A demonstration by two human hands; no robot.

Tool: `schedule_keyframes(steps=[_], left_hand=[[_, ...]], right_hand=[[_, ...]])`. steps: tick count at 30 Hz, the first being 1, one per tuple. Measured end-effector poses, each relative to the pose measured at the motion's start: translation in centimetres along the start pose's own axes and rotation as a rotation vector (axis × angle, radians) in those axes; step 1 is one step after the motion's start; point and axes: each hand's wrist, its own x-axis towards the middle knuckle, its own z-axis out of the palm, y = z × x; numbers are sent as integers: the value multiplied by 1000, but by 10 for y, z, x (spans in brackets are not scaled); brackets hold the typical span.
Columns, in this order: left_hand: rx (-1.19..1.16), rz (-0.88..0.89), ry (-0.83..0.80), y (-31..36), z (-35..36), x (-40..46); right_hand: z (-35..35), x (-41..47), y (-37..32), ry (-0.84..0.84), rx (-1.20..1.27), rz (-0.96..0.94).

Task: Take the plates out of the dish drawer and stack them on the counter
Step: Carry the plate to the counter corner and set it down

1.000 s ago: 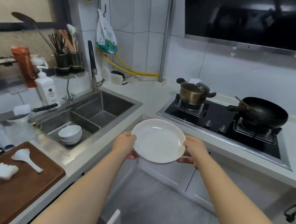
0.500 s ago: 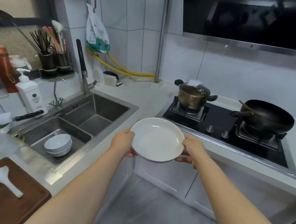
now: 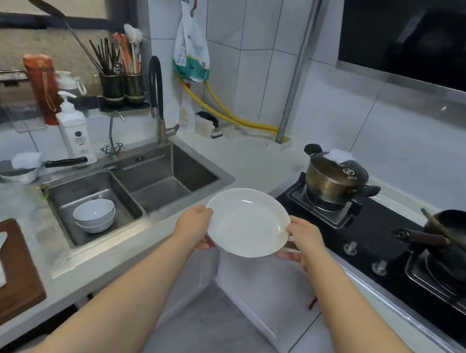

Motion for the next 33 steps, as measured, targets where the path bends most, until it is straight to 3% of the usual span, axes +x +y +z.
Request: schedule_keyframes(steps=[13, 33], left_hand=[[-98, -51, 108, 18, 14, 76], [-51, -8, 6, 52, 19, 234]], right_hand=[[14, 79, -24, -72, 8, 24], [51, 216, -71, -3, 36, 22]])
